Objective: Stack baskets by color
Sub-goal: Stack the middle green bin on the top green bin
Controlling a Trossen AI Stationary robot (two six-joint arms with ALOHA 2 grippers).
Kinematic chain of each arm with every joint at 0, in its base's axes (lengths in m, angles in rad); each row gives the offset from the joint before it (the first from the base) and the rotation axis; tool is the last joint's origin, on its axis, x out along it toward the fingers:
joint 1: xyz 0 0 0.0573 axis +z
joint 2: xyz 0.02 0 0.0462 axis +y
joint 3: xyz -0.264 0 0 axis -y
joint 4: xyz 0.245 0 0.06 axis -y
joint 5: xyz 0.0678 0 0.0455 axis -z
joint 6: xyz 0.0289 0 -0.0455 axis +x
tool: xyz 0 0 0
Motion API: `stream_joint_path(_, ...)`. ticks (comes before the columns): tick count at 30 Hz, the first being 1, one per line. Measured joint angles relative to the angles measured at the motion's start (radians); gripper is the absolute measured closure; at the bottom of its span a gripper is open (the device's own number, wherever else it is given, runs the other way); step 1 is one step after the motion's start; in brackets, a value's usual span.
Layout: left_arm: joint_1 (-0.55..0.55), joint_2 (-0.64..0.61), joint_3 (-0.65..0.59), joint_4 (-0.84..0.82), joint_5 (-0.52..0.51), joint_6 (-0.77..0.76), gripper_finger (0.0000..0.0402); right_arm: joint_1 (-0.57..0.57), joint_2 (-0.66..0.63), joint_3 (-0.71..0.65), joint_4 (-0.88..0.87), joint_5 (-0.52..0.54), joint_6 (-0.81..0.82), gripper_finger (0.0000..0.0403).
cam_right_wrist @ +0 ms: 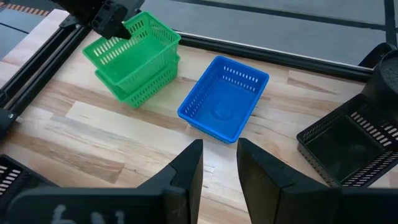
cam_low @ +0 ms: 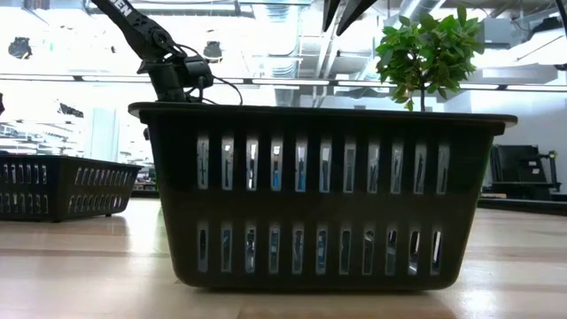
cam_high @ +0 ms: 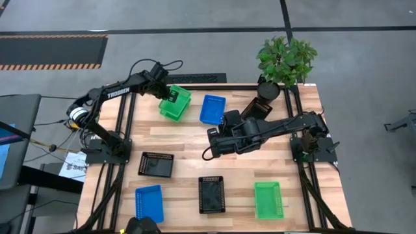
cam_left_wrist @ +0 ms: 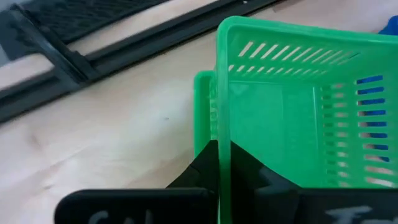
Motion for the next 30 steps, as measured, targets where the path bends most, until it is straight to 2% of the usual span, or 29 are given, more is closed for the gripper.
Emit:
stream_joint_path(6, 0.0, 0.0, -0.004, 0.011, 0.023, -0.024, 0.0401, 0.0, 0.0, 0.0, 0.0, 0.0, 0.0, 0.0285)
stream_joint_path(12, 0.0, 0.002, -0.077, 0.033, 0.013, -0.015, 0.0401, 0.0, 0.0, 0.0, -0.005, 0.0, 0.0, 0.0285)
stream_joint_path(18, 0.0, 0.002, -0.094, 0.088, 0.052, -0.021, 0.0401, 0.0, 0.0, 0.0, -0.012, 0.0, -0.001, 0.0285)
stream_joint_path(26, -0.001, 0.002, -0.095, 0.09, 0.025, -0.007, 0.0401, -0.001, 0.0, 0.0, -0.015, 0.0, -0.003, 0.0285)
stream_joint_path(30, -0.001, 0.002, -0.135, 0.126, 0.028, -0.035, 0.0401, -0.001, 0.0, 0.0, -0.015, 0.0, -0.003, 0.0285)
